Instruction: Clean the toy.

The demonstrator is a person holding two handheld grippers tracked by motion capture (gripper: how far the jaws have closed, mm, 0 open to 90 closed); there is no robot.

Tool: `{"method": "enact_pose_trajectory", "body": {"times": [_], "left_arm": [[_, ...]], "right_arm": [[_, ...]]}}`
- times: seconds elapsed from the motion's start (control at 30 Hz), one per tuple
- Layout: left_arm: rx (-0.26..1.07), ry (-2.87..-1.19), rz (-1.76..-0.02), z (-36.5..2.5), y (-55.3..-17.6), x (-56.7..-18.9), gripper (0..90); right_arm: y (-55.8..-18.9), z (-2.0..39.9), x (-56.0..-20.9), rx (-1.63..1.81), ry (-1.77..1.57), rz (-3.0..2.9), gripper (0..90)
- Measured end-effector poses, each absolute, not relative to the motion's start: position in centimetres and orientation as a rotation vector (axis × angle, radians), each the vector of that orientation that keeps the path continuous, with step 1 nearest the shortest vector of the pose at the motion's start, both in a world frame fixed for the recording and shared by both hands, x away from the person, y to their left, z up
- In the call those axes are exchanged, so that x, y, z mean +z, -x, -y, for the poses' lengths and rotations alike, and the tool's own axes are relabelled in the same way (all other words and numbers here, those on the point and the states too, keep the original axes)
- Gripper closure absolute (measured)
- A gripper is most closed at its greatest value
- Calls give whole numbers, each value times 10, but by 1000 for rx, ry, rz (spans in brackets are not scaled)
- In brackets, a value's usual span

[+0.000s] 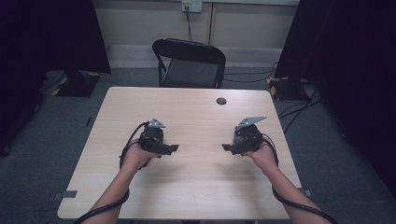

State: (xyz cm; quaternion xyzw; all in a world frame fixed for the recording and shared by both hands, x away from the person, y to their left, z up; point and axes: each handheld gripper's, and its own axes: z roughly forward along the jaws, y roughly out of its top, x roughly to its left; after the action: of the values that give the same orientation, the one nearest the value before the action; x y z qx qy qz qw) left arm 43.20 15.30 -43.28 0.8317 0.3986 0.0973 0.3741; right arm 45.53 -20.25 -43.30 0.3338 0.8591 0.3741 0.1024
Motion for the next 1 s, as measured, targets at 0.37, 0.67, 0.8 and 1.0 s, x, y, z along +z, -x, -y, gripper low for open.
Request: {"method": "enact_pose_trajectory", "body": {"times": [0.37,0.67,0.8,1.0], "left_arm": [[235,-2143,-988,-142,-422,-438,152],[244,-2150,-956,-136,-417,-436,154],[242,-2155,-951,-136,-414,-438,154],[221,-2162,-939,-129,-406,-446,155]], "right_arm": [[-447,183,-435,1106,-919,-2573,123],[-441,166,-437,1098,-863,-2610,123],[-438,161,-438,1105,-841,-2621,123],[-432,155,-442,1097,-810,-2644,123]]}}
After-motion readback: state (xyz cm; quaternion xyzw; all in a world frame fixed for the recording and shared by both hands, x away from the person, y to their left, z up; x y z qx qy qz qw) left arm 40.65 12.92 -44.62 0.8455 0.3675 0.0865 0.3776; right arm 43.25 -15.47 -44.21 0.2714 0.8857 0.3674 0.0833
